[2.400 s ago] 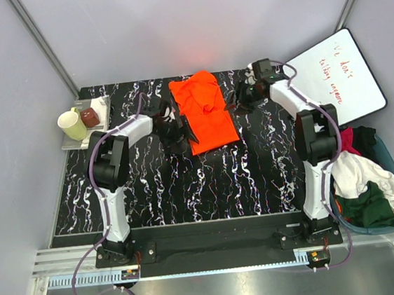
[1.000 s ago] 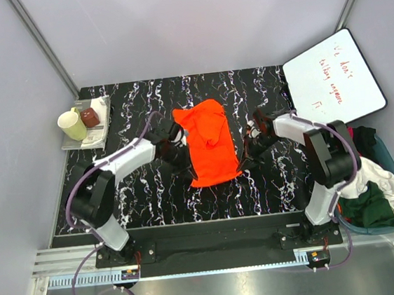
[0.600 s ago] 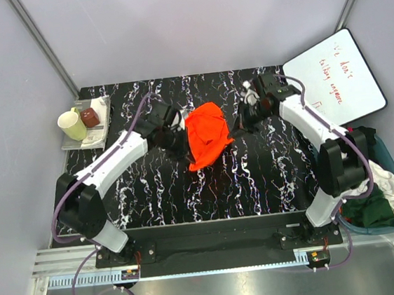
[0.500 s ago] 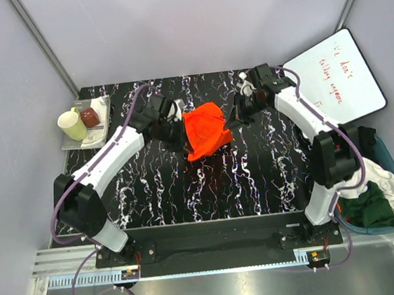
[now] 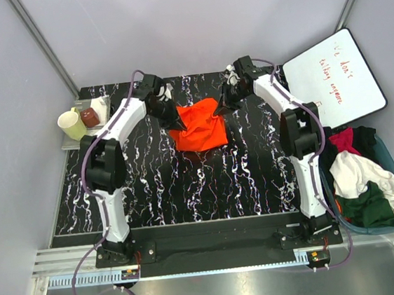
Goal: Fold and stack the t-shirts
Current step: Fold the tshirt
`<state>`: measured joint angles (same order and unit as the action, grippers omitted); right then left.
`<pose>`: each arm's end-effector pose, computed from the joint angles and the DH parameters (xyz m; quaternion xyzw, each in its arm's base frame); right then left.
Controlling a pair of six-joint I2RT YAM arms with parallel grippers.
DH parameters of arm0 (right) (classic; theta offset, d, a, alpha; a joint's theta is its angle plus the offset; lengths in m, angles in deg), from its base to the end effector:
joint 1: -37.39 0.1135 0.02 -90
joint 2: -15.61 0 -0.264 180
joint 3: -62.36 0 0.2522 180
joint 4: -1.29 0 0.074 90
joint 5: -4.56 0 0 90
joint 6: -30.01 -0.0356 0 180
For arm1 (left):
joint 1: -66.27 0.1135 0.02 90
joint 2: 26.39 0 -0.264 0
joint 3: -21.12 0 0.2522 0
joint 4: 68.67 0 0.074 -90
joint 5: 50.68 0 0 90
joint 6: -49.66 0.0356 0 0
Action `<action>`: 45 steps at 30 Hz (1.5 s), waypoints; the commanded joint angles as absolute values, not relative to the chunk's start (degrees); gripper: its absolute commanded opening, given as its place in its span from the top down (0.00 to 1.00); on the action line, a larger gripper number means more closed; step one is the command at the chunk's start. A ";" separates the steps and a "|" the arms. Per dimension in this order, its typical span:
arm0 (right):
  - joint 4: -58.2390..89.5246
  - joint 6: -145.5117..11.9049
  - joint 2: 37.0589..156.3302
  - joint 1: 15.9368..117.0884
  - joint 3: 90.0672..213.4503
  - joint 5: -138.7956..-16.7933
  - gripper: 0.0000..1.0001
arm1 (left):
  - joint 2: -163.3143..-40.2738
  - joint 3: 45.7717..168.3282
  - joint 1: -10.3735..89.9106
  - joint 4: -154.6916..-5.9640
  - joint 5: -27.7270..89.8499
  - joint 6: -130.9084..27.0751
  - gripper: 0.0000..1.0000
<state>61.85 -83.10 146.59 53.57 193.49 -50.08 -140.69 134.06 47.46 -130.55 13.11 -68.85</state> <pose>0.4708 0.1581 0.2239 -0.0217 0.9242 0.3583 0.1304 0.4005 -0.1530 0.2535 -0.0278 0.9486 -0.2925 0.1179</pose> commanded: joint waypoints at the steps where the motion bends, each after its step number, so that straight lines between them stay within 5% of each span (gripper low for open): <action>1: 62.07 -83.37 150.78 52.50 202.67 -50.10 0.99 | -145.55 142.01 49.21 -129.89 6.55 -71.01 1.00; 3: 62.16 -84.24 153.15 52.33 206.27 -50.28 0.98 | -147.40 144.74 50.27 -129.81 5.05 -72.06 0.99; 5: 62.33 -85.21 154.39 51.98 209.52 -50.71 0.98 | -149.87 147.36 50.88 -129.89 4.17 -72.24 0.82; 6: 62.16 -85.56 155.70 51.89 210.59 -50.89 0.98 | -150.57 148.34 51.15 -129.81 3.73 -72.33 0.37; 8: 62.24 -86.61 157.28 51.80 214.18 -50.98 0.97 | -151.28 149.14 52.20 -129.89 3.90 -72.85 0.06; 12: 62.07 -88.02 163.60 51.97 221.39 -50.01 0.94 | -146.72 145.81 53.70 -129.37 6.89 -71.98 0.01; 15: 60.93 -89.87 167.64 51.80 226.23 -50.89 0.86 | -142.24 141.33 53.96 -128.84 7.59 -70.49 0.01; 19: 57.07 -92.15 169.51 51.54 227.47 -54.58 0.29 | -135.48 133.16 53.88 -127.61 8.65 -69.96 0.01; 20: 56.71 -92.07 168.90 51.62 227.39 -55.02 0.01 | -134.33 129.40 53.88 -127.17 8.21 -69.70 0.01; 29: 50.48 -87.59 147.66 51.71 205.19 -57.57 0.00 | -125.61 117.32 53.88 -123.57 12.16 -67.67 0.01; 38: 49.15 -90.66 148.50 52.06 201.45 -53.71 0.02 | -143.00 132.42 53.79 -119.26 10.50 -72.50 0.03; 39: 49.24 -91.18 148.94 52.06 201.80 -53.01 0.03 | -146.59 136.62 53.61 -118.82 10.15 -72.94 0.07; 41: 49.50 -91.28 148.33 52.06 201.81 -53.18 0.03 | -151.34 141.38 53.52 -118.29 9.44 -73.56 0.92; 42: 49.59 -91.02 147.81 52.06 200.85 -53.70 0.03 | -152.59 145.49 53.44 -118.38 10.14 -74.52 1.00; 45: 49.85 -89.97 145.00 51.80 198.48 -54.50 0.02 | -157.77 153.32 53.26 -117.94 9.97 -75.57 1.00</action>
<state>50.44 -90.49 148.56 51.91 199.89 -54.50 -154.20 142.76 53.69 -121.00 10.88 -73.00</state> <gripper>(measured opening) 0.973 0.015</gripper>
